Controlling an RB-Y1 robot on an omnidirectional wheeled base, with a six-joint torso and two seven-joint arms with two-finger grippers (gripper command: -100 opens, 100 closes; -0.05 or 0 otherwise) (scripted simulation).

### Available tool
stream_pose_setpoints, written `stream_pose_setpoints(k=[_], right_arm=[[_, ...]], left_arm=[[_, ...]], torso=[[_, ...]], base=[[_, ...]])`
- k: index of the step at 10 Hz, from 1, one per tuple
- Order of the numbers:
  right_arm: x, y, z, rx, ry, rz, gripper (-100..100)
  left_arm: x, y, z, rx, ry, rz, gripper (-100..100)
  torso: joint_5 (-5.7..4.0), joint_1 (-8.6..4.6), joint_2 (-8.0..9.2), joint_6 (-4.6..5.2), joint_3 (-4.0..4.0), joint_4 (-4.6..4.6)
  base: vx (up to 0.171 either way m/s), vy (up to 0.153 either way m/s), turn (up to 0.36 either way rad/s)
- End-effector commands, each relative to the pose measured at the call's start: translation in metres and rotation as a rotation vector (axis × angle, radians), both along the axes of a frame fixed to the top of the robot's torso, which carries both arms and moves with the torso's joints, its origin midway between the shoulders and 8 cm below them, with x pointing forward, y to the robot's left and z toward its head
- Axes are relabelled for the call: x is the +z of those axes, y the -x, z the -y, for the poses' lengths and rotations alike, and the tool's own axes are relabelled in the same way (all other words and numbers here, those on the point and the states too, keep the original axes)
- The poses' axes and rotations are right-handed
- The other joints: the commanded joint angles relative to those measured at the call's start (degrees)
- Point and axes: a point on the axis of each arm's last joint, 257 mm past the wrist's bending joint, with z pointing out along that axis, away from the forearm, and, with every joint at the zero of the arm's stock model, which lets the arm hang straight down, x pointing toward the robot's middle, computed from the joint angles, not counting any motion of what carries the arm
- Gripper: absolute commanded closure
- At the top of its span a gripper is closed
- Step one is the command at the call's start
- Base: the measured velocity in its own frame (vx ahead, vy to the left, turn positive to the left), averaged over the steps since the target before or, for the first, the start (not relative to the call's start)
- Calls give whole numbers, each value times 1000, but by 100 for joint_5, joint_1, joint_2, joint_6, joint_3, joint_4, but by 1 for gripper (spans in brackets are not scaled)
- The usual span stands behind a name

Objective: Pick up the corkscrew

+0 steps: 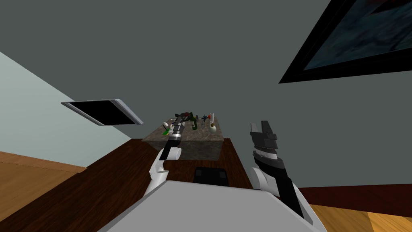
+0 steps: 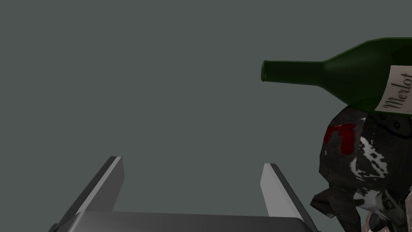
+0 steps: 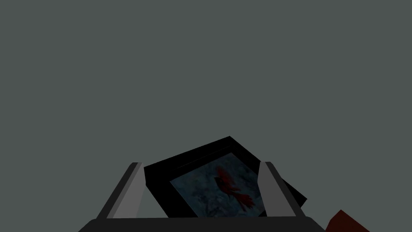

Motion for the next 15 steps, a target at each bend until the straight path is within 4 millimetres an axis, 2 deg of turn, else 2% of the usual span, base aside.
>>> stream_pose_setpoints(k=[1, 2, 3, 4, 5, 6, 7, 10, 11, 13, 14, 15], right_arm=[[0, 0, 0, 0, 0, 0, 0], [0, 0, 0, 0, 0, 0, 0], [0, 0, 0, 0, 0, 0, 0], [0, 0, 0, 0, 0, 0, 0], [0, 0, 0, 0, 0, 0, 0], [0, 0, 0, 0, 0, 0, 0], [0, 0, 0, 0, 0, 0, 0], [0, 0, 0, 0, 0, 0, 0], [0, 0, 0, 0, 0, 0, 0], [0, 0, 0, 0, 0, 0, 0], [0, 0, 0, 0, 0, 0, 0], [0, 0, 0, 0, 0, 0, 0]], left_arm=[[-11, -18, -10, 20, -26, -50, -100], [-8, -20, -9, 17, -26, -45, -100], [-17, -34, -18, 37, -46, -89, -100], [-16, -37, -17, 35, -45, -88, -100], [-26, -50, -28, 57, -64, -130, -100], [-25, -54, -27, 55, -62, -136, -100], [-32, -66, -37, 77, -79, -174, -100], [-45, -89, -48, 100, -84, -245, -100], [-49, -99, -59, 121, -97, -272, -100], [-56, -106, -59, 124, -90, -305, -100], [-60, -117, -70, 145, -98, -340, -100], [-66, -121, -71, 148, -93, -363, -100]], torso=[[0, 0, 0, 0, 0, 0], [0, 0, 2, 2, 0, 0], [0, 0, -1, -1, 0, 0], [0, -3, 2, 1, 1, 0], [-1, -3, 0, 0, 0, 0], [-1, -2, -1, 2, -1, 0], [0, 0, -2, -1, -1, -1], [-2, -8, 1, 1, 0, 0], [-2, -7, -2, -1, -1, 0], [-1, -4, 1, -2, 1, 0], [0, 0, -6, -4, -3, -1], [-1, -4, -6, 2, -4, -2]], base=[[-51, -6, -138], [-41, -4, -64], [-53, -13, -102], [-46, -10, -76], [-45, -9, -154], [-38, -3, -97], [-47, -11, -203], [-46, -19, -97], [-52, -25, -185], [-32, -9, -48], [-30, -17, -207], [-35, -14, -112]])
